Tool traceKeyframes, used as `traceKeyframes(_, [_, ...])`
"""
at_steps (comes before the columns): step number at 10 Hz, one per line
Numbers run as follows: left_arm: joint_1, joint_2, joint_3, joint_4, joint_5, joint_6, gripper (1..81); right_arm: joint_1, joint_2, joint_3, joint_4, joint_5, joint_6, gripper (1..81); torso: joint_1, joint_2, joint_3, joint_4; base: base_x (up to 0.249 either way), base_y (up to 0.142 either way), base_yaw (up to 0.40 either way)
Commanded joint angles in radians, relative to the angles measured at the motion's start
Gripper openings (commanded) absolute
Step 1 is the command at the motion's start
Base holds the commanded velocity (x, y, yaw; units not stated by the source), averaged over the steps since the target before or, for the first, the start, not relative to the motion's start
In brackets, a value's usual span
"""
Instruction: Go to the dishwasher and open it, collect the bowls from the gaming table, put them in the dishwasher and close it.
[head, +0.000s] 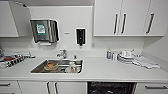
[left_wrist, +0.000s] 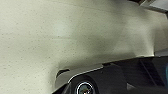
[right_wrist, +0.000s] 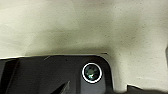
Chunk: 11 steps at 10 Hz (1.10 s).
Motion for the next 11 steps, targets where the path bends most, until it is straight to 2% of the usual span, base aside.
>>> traceKeyframes(1, [-0.026, 0.078, -0.125, -0.015, 0.028, -0.013, 81.1, 0.039, 0.005, -0.030, -0.024, -0.025, -0.001, 81.1, 0.000, 0.000, 0.000, 0.000, 0.000, 0.000, 0.000])
traceKeyframes(4, [-0.021, 0.149, -0.233, -0.014, 0.028, -0.013, 81.1, 0.033, 0.012, -0.041, -0.021, -0.025, 0.000, 81.1, 0.000, 0.000, 0.000, 0.000, 0.000, 0.000, 0.000])
traceKeyframes(7, [-0.018, 0.158, -0.242, -0.012, 0.028, -0.013, 81.1, 0.028, 0.018, -0.041, -0.050, -0.026, -0.001, 81.1, 0.000, 0.000, 0.000, 0.000, 0.000, 0.000, 0.000])
traceKeyframes(8, [-0.018, 0.158, -0.242, -0.008, 0.028, -0.013, 81.1, 0.028, 0.022, -0.041, -0.055, -0.029, -0.001, 81.1, -0.064, 0.100, 0.000, 0.000, 0.000, 0.000, 0.000])
traceKeyframes(9, [-0.019, 0.167, -0.242, -0.004, 0.030, -0.013, 81.1, 0.029, 0.027, -0.041, -0.053, -0.046, 0.000, 81.1, -0.069, 0.105, 0.000, 0.000, 0.000, 0.000, 0.000])
traceKeyframes(11, [-0.018, 0.189, -0.259, -0.006, 0.039, -0.013, 81.1, 0.033, 0.064, -0.041, -0.052, -0.132, 0.003, 81.1, -0.101, 0.156, 0.000, 0.000, 0.000, 0.000, 0.000])
